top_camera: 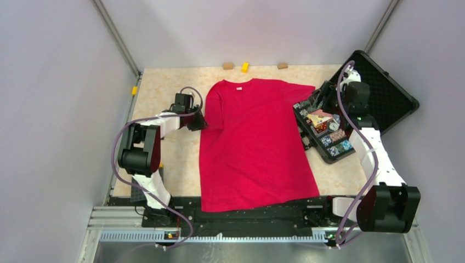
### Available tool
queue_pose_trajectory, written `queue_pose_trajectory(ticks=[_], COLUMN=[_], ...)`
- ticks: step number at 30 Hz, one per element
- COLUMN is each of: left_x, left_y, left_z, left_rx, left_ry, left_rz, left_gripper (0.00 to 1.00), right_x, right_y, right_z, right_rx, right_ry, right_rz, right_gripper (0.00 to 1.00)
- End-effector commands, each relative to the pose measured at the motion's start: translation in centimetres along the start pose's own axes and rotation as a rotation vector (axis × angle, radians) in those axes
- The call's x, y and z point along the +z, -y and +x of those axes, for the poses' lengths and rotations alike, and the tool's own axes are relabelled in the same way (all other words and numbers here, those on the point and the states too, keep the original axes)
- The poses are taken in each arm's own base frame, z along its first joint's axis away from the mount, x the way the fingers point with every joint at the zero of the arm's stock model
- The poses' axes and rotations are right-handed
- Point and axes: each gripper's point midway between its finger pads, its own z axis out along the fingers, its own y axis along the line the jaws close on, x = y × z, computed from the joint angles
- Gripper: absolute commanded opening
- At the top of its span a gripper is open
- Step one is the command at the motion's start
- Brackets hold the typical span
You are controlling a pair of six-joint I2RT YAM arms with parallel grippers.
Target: Pin the brooch onto the clothing
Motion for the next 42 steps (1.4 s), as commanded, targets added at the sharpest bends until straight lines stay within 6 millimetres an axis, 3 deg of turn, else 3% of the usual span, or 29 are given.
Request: queue_pose_trajectory(ticks=[1, 4, 10, 18, 21, 24, 31, 37, 38, 42], left_x=[0.3, -0.1, -1.5, -5.5, -6.4, -6.8, -7.8, -5.7, -5.8, -4.1], left_y=[1.1, 1.2, 1.8, 2.8, 2.3, 1.1, -2.1, -5.7, -7.3, -10.1], left_z=[-1.8, -1.9, -2.4, -5.7, -7.0, -9.0, -16.7, -20.4, -21.3, -22.8], left_rx=[0.019, 0.020, 0.025, 0.104, 0.127, 0.123, 0.140, 0.141, 0.131, 0.123], left_ry=[0.041, 0.046, 0.056, 0.135, 0.166, 0.212, 0.341, 0.306, 0.309, 0.293], left_rz=[0.046, 0.050, 0.054, 0.008, -0.044, -0.108, -0.303, -0.405, -0.432, -0.478], left_gripper=[0.29, 0.24, 0.01, 0.00, 0.00, 0.00, 0.00, 0.00, 0.00, 0.00], right_x=[0.2, 0.2, 0.2, 0.2, 0.4, 0.4, 0.7, 0.8, 0.9, 1.1], right_y=[-0.5, -0.4, -0.4, -0.2, -0.6, -1.5, -3.4, -4.9, -5.2, -6.2], right_z=[-0.2, -0.1, 0.0, 0.8, 1.8, 3.0, 6.7, 10.5, 11.1, 12.8], right_rx=[-0.009, -0.009, -0.008, -0.017, -0.019, -0.029, -0.045, -0.053, -0.057, -0.079], right_ry=[0.007, 0.004, -0.001, -0.022, -0.044, -0.070, -0.151, -0.232, -0.245, -0.285], right_rz=[-0.018, -0.014, -0.010, -0.013, -0.026, -0.050, -0.098, -0.115, -0.116, -0.104], right_gripper=[0.68, 0.68, 0.68, 0.68, 0.68, 0.68, 0.67, 0.67, 0.67, 0.67])
